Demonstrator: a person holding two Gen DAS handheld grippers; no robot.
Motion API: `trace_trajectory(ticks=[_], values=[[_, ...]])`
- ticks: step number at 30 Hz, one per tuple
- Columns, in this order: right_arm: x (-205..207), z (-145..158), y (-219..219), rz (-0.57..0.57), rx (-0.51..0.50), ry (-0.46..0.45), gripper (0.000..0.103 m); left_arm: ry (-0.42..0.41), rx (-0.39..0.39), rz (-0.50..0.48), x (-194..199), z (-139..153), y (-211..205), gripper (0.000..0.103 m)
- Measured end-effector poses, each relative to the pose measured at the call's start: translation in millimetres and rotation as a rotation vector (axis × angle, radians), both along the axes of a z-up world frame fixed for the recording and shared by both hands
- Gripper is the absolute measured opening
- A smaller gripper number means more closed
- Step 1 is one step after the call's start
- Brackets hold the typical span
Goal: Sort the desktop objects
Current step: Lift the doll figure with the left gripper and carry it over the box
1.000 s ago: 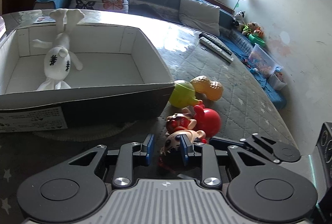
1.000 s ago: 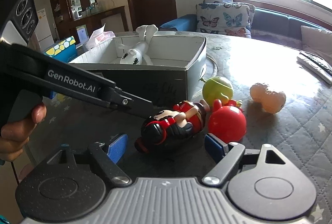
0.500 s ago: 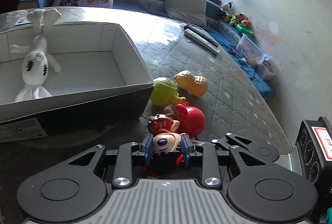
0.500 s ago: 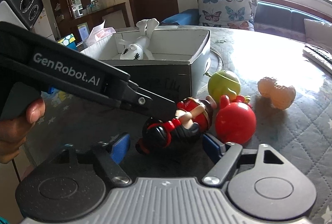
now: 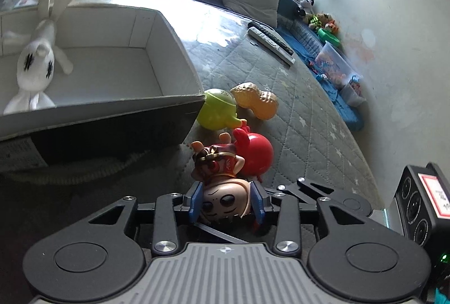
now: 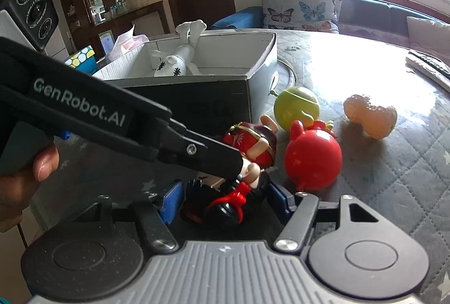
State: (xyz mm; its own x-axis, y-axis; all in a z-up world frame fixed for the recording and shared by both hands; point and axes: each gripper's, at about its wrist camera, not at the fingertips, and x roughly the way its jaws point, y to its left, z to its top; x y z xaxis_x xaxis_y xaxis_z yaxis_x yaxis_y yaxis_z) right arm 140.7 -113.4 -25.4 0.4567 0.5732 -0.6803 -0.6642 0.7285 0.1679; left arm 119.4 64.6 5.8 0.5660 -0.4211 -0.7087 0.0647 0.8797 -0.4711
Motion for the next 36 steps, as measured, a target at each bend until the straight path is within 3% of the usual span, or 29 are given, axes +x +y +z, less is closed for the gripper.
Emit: trace_trajectory(ticks=[7, 21, 36], values=[[-1, 0, -6, -0.009, 0.017, 0.015, 0.059, 0.007, -0.03, 0.018, -4, -2, 3, 0.043], [0, -1, -8, -0.017, 0.028, 0.022, 0.059, 0.04, -0.161, 0.116, -10, -16, 15, 0.047], [-6, 8, -5, 0.002, 0.02, 0.015, 0.059, 0.038, -0.185, 0.122, -11, -9, 20, 0.043]])
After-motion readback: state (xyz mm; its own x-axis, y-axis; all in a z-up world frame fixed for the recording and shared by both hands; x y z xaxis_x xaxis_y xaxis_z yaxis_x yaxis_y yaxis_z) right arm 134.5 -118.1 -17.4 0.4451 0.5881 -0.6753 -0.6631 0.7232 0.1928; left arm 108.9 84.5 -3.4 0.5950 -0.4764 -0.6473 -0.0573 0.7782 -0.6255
